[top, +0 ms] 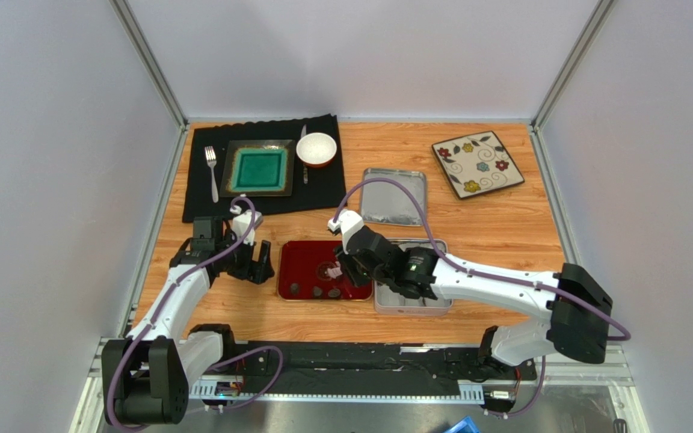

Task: Pack the chocolate
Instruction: Place the fake chocolate in the packing box.

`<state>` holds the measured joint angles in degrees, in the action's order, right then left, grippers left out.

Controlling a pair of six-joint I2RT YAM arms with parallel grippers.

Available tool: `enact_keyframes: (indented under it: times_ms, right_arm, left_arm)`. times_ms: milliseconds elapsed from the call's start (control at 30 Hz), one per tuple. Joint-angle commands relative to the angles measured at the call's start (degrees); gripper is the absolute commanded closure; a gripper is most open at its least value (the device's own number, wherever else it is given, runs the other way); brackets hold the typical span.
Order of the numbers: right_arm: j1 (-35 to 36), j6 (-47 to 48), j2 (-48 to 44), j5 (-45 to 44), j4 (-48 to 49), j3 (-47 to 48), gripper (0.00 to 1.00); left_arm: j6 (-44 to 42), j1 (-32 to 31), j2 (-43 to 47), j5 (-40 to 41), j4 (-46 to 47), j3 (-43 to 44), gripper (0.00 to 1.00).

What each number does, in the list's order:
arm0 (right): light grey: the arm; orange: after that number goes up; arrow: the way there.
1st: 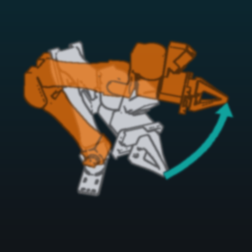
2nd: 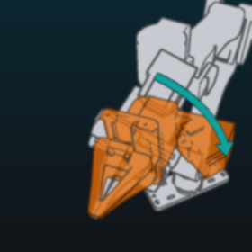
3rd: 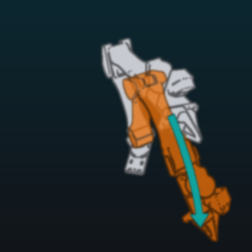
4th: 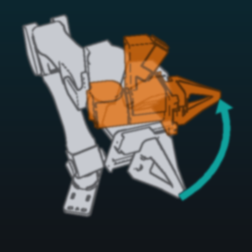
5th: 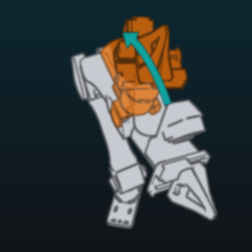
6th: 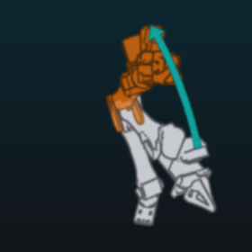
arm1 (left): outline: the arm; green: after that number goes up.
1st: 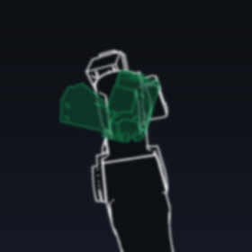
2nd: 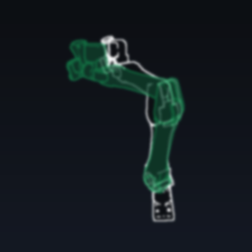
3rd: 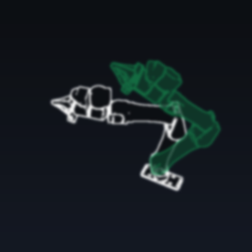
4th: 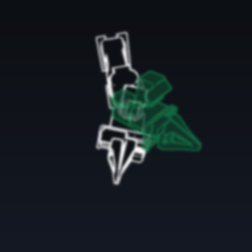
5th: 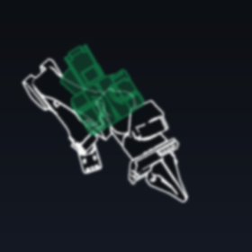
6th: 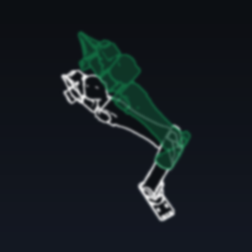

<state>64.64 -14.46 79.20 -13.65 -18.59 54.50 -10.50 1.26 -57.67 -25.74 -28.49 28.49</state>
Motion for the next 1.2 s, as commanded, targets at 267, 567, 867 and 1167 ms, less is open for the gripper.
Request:
enact_keyframes:
  times_ms: [267, 567, 867, 1167]
  right_arm:
    - [-5.8, -4.1, -23.4, -11.7, -19.1, 1.5, 0.93]
    - [-6.0, -20.1, -36.6, -22.6, -36.9, -2.1, 0.95]
    - [-5.9, -27.9, -37.0, -25.9, -44.6, -4.4, 0.92]
    - [-6.0, -28.8, -35.0, -25.8, -43.3, -5.1, 0.87]
  left_arm:
    - [0.7, 0.7, 0.5, -1.5, 1.1, -0.3, 0.14]
    - [0.7, 0.7, 0.6, -1.8, 0.9, 0.2, 0.15]
    - [0.5, 0.8, 1.0, -2.2, 0.5, 0.5, 0.15]
    - [0.5, 0.8, 1.0, -2.6, 0.3, 1.0, 0.16]
